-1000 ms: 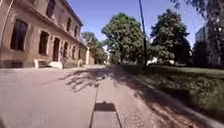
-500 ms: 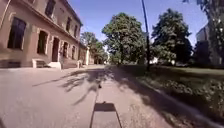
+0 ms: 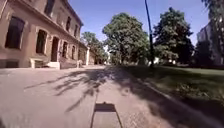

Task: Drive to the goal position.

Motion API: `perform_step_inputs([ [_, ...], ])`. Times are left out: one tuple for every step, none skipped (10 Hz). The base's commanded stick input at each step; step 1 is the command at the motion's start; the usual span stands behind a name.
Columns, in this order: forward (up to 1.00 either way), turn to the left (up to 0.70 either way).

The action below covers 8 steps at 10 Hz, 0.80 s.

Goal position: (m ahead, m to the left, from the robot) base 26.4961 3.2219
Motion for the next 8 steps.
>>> perform_step_inputs([
  [0.7,0.0],
  [0.7,0.0],
  [0.7,0.0],
  [0.7,0.0],
  [0.7,0.0],
  [0.7,0.0],
  [0.7,0.0],
  [0.7,0.0],
])
